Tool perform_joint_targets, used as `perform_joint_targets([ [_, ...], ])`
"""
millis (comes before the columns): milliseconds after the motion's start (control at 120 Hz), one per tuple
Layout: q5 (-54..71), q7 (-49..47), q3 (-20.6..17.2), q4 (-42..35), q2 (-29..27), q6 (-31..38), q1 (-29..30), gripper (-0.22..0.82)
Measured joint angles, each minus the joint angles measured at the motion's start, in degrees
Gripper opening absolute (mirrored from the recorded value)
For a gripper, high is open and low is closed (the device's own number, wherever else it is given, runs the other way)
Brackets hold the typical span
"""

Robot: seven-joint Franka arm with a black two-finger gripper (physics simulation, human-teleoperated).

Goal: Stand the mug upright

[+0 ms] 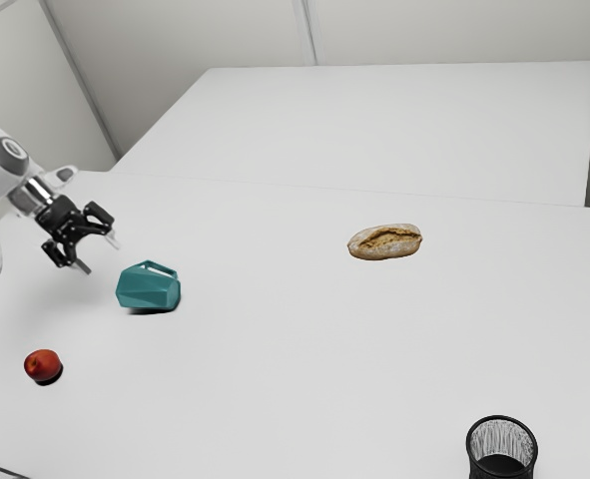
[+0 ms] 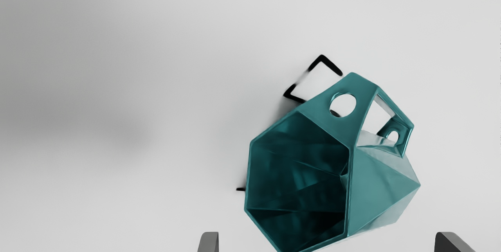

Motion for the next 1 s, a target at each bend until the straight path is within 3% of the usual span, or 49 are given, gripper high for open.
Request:
perform_joint_targets([
  [333,-8.92,3.08,-0.24,-1.03,2.93,1.59,-0.01,0.60],
  [767,-16.64,5.10,-1.01,-5.88,3.55,-1.86,-0.07,0.60],
  [800,-16.70,5.21,-1.12,-5.78,3.62,-1.97,-0.11,0.56],
  [925,-15.68,5.49,-1.52,-4.87,3.53,-2.17,-0.22,0.23],
  [1000,-15.18,5.56,-1.85,-4.52,3.43,-2.28,-0.24,0.08],
])
